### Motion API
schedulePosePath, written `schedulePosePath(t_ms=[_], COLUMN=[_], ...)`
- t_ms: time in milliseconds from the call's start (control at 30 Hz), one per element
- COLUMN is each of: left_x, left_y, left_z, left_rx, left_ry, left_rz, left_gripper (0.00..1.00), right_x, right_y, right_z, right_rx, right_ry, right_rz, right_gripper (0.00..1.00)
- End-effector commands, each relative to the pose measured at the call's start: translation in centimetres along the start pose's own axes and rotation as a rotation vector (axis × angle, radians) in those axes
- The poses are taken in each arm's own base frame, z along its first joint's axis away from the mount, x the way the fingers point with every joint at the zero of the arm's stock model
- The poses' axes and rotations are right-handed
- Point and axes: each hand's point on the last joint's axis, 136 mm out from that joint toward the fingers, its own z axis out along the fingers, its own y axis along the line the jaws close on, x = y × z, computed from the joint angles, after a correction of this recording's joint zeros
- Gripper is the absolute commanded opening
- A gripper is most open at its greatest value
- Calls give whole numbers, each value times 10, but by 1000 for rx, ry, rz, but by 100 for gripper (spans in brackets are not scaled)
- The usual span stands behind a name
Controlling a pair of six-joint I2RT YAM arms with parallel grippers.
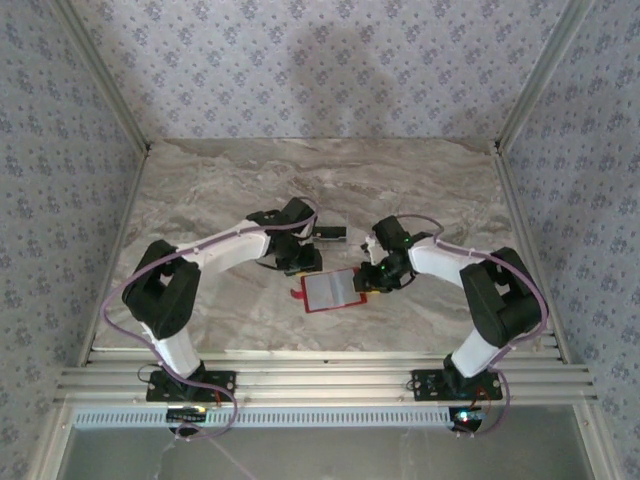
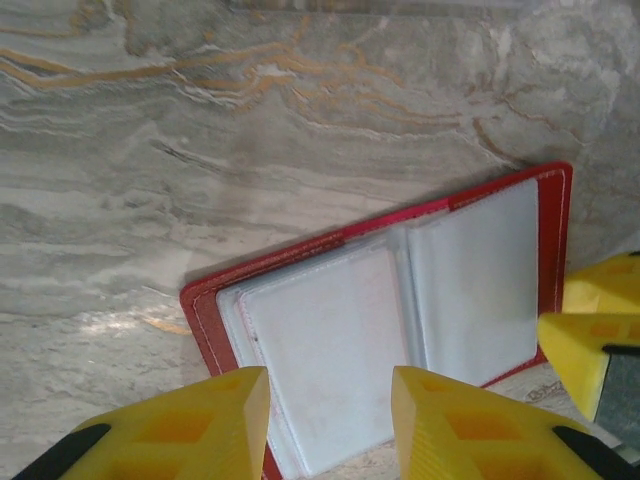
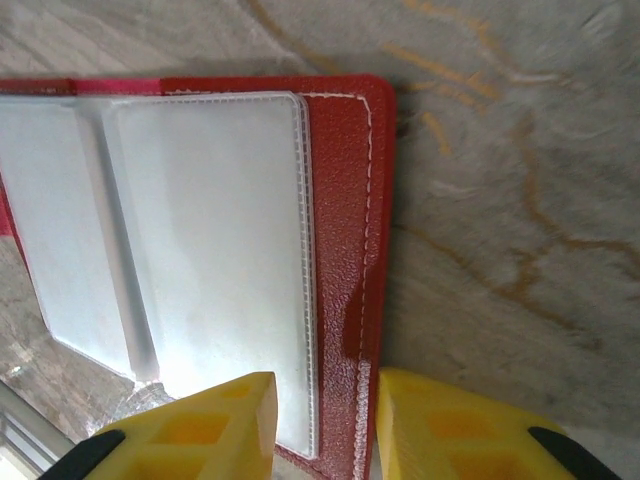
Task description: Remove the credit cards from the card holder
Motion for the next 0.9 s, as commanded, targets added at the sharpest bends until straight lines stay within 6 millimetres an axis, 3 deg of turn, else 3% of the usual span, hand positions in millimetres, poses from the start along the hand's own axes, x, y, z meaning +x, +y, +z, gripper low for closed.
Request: schedulePosePath(t_ms=[0, 100, 200, 300, 433, 533, 700, 867], left_x=[-7, -10, -11, -11, -9, -8, -4, 1], left_y=[5, 16, 25, 35, 51, 65, 88, 103], left_z=[-10, -15, -18, -23, -28, -33, -43, -51], left_rx=[7, 4, -4, -9, -14, -10, -13, -10], left_ry=[-13, -21, -26, -36, -49, -64, -83, -101], left_rz=[0, -18, -32, -49, -82, -113, -161, -191], left_gripper=[38, 38, 38, 38, 38, 38, 38, 38], right_x=[4, 6, 2, -4, -13, -19, -29, -34], right_y=[10, 8, -10, -7, 15, 44, 92, 126], right_z=[-6, -10, -24, -35, -38, -30, -7, 19], right_rx=[-8, 33, 199, 296, 317, 275, 172, 65], right_ry=[-13, -14, -40, -56, -73, -62, -41, -16], right_rz=[1, -7, 2, -34, -51, -84, -116, -113], right_gripper=[31, 31, 32, 34, 34, 34, 34, 34])
